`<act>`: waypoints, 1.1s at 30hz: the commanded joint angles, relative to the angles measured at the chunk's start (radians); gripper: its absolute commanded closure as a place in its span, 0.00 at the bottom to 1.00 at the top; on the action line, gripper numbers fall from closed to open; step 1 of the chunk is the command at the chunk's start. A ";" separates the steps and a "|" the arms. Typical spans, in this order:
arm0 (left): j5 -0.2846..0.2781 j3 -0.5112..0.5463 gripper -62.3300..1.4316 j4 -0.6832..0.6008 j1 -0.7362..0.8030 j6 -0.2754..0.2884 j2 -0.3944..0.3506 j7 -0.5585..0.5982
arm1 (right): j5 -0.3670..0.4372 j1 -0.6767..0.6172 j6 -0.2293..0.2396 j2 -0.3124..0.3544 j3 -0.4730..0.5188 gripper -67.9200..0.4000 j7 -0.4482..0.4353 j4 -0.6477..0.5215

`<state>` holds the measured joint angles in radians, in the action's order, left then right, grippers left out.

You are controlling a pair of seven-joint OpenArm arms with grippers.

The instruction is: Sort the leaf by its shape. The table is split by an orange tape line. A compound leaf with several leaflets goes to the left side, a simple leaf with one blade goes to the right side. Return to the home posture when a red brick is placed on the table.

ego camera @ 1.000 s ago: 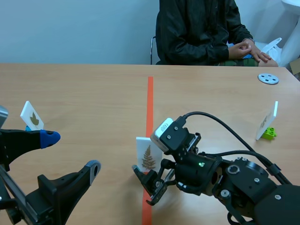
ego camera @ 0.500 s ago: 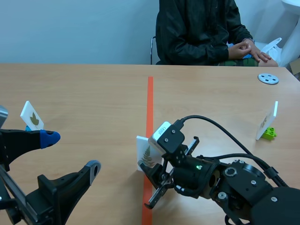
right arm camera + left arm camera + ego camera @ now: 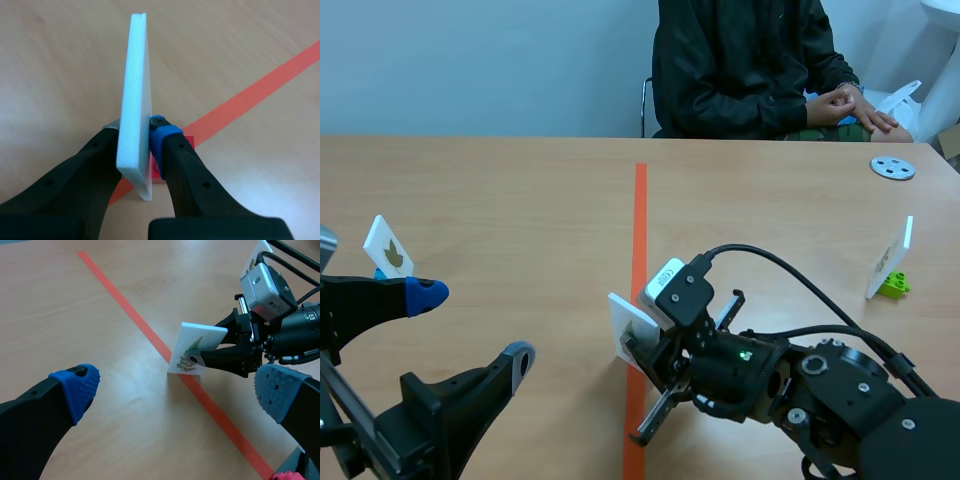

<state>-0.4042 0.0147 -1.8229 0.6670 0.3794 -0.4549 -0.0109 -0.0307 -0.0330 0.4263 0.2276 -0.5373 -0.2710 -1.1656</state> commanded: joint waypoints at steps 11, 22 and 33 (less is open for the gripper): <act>-0.010 0.007 0.00 -0.003 -0.005 0.006 -0.006 0.013 | 0.024 -0.085 -0.006 0.067 0.177 0.97 -0.013 -0.241; -0.010 0.007 0.00 -0.003 -0.005 0.006 -0.006 0.013 | 0.186 -0.182 0.011 0.066 0.481 0.97 0.048 -0.312; -0.010 0.007 0.00 -0.003 -0.005 0.006 -0.006 0.013 | 0.327 -0.171 -0.045 0.066 0.642 0.97 0.184 -0.261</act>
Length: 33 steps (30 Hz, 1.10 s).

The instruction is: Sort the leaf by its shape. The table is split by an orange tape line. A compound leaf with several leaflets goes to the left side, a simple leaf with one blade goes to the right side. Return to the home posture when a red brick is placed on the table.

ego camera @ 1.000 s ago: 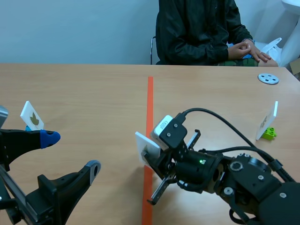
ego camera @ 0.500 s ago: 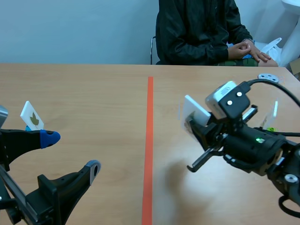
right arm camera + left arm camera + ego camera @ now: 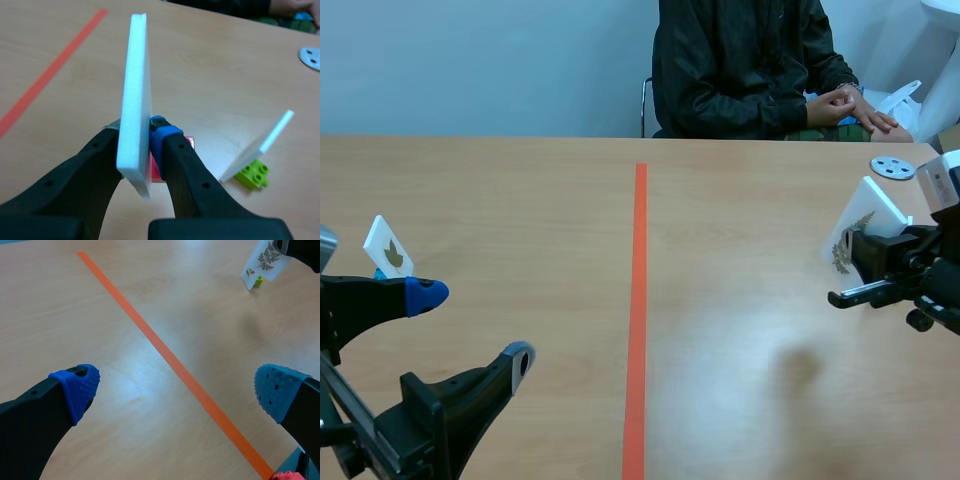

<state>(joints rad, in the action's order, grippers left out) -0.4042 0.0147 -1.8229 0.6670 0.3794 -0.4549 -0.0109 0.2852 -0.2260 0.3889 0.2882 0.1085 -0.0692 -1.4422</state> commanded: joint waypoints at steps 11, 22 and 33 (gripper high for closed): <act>-0.010 0.007 0.00 -0.003 -0.005 0.006 -0.006 0.013 | 0.015 0.174 -0.008 0.005 -0.004 0.97 -0.037 0.276; -0.010 0.007 0.00 -0.003 -0.005 0.006 -0.005 0.013 | 0.013 0.243 -0.072 0.005 -0.004 0.97 -0.065 0.410; -0.010 0.007 0.00 -0.003 -0.005 0.005 -0.005 0.013 | 0.003 0.218 -0.158 0.005 -0.004 0.94 -0.048 0.412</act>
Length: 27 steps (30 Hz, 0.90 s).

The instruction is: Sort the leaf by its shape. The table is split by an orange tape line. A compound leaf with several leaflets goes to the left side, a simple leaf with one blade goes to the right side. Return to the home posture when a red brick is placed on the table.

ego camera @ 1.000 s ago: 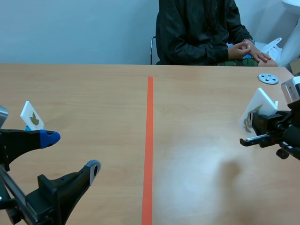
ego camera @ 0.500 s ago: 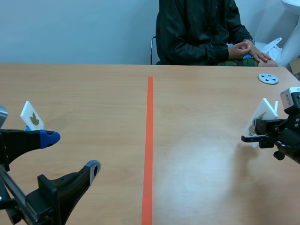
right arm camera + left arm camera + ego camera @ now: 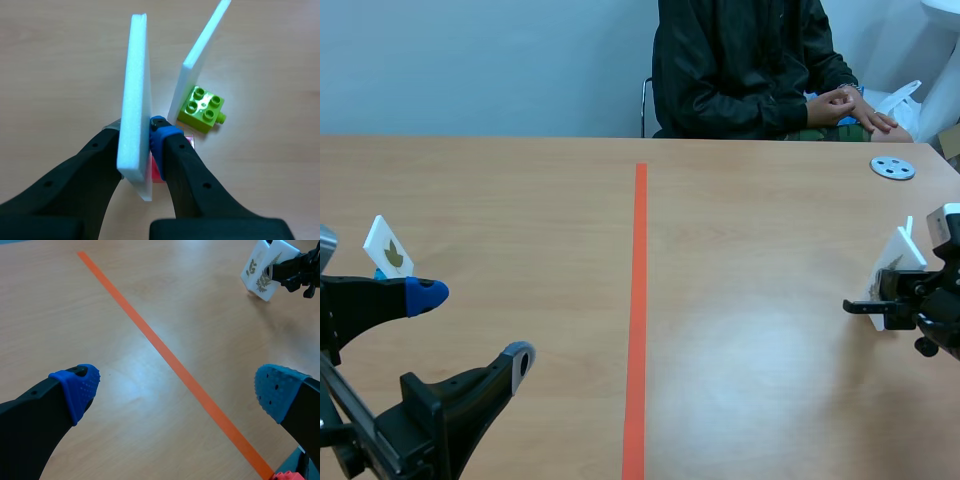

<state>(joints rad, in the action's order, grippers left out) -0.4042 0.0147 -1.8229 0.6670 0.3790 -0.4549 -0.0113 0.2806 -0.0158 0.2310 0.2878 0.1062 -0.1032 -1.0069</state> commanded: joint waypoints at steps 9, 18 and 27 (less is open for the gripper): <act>-0.010 0.007 0.00 -0.003 -0.005 0.006 -0.005 0.014 | 0.008 -0.004 0.000 0.006 -0.002 0.84 -0.015 -0.023; -0.010 0.007 0.00 -0.003 -0.005 0.006 -0.005 0.014 | 0.008 -0.004 0.009 0.006 0.003 0.46 -0.037 -0.030; -0.010 0.007 0.00 -0.003 -0.005 0.006 -0.005 0.014 | 0.058 -0.026 0.108 0.006 0.047 0.00 -0.030 -0.139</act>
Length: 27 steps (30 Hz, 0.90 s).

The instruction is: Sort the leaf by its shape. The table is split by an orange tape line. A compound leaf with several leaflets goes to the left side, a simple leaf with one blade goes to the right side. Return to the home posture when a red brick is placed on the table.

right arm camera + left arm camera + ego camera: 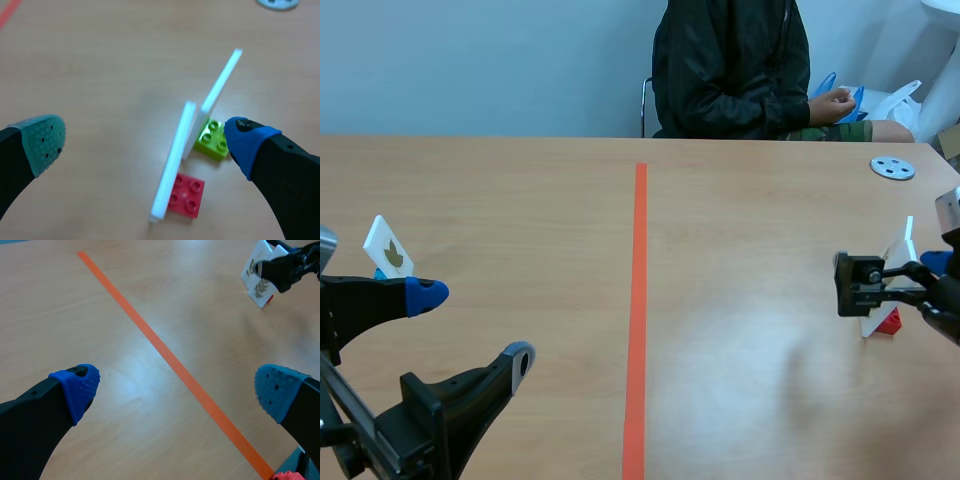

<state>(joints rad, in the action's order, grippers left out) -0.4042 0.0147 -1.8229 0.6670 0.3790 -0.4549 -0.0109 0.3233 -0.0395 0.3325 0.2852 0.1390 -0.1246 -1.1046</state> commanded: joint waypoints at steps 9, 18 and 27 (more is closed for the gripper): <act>-0.010 0.007 0.00 -0.003 -0.005 0.006 -0.006 0.013 | 0.086 -0.148 0.036 0.009 0.059 0.00 0.113 -0.328; -0.010 0.007 0.00 -0.003 -0.005 0.006 -0.006 0.013 | 0.159 -0.314 0.089 0.009 0.061 0.00 0.262 -0.632; -0.010 0.007 0.00 -0.003 -0.005 0.006 -0.006 0.013 | 0.212 -0.381 0.114 0.056 -0.073 0.00 0.353 -0.792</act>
<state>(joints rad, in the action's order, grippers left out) -0.4042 0.0147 -1.8229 0.6670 0.3790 -0.4549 -0.0113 0.5282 -0.4328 0.4431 0.3191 0.0719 0.2420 -1.8870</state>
